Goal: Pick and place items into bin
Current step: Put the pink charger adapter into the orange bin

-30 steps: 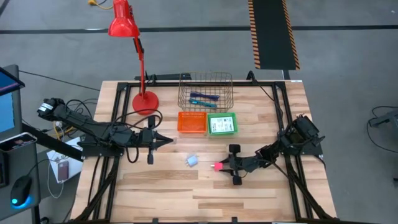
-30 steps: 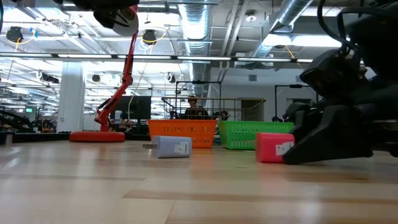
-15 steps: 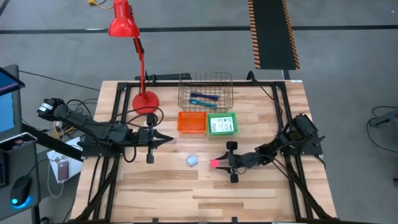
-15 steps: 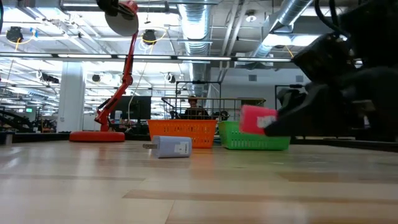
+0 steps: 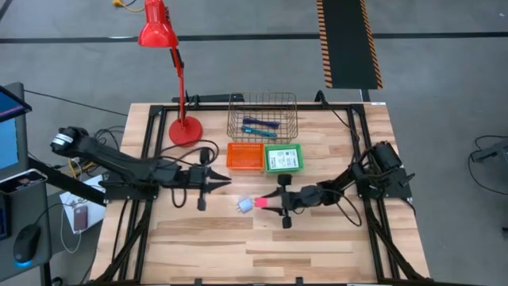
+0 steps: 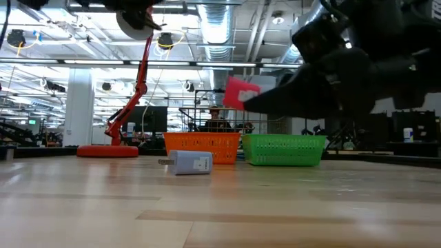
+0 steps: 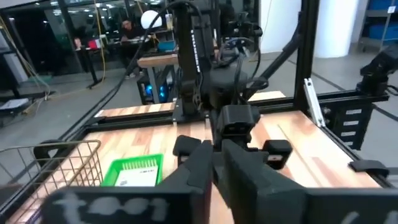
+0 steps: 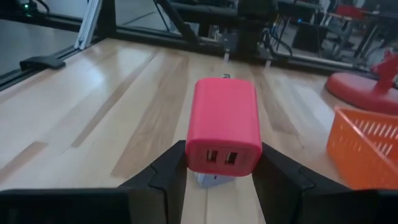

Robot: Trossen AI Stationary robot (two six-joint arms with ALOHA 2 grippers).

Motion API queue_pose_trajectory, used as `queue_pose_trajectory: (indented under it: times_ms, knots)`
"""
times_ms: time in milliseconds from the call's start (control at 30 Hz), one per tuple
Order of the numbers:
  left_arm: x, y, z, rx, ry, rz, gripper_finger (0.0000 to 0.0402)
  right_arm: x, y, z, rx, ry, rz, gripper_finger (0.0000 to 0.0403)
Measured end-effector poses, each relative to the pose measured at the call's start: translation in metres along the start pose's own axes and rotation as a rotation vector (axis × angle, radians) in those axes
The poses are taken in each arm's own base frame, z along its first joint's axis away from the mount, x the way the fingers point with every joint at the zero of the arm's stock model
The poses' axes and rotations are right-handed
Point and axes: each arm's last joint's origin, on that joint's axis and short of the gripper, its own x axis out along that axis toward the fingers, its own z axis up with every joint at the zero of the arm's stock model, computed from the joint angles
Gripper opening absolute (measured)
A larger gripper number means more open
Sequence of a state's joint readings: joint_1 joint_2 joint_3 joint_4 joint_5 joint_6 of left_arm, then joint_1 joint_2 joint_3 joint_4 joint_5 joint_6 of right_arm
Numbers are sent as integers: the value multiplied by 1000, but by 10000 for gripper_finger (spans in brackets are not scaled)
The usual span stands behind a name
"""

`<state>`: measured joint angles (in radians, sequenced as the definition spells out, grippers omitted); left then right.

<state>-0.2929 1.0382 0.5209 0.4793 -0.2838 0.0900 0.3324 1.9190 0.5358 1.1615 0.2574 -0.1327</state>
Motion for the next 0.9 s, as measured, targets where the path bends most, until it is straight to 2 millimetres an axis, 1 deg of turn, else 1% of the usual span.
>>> queue_pose_trajectory:
  times_ms: [133,233,400,567,667,767,900]
  knots:
    - [16,-5,-10,11,-15,1,70,4,-4,3,-2,-11,7,143]
    - [24,-8,-16,48,-15,1,100,5,-5,3,0,-14,1,143]
    - [39,-14,-34,104,66,0,135,7,-5,7,-15,-27,0,143]
    - [58,-21,-48,137,132,-10,150,11,-5,11,-32,-44,-3,143]
    - [67,-24,-52,145,153,-13,151,12,-5,13,-42,-52,-4,143]
    - [73,-26,-54,152,177,-33,151,13,-6,14,-42,-54,-7,143]
    - [73,-30,-54,145,184,-96,151,13,-7,14,-41,-53,-11,143]
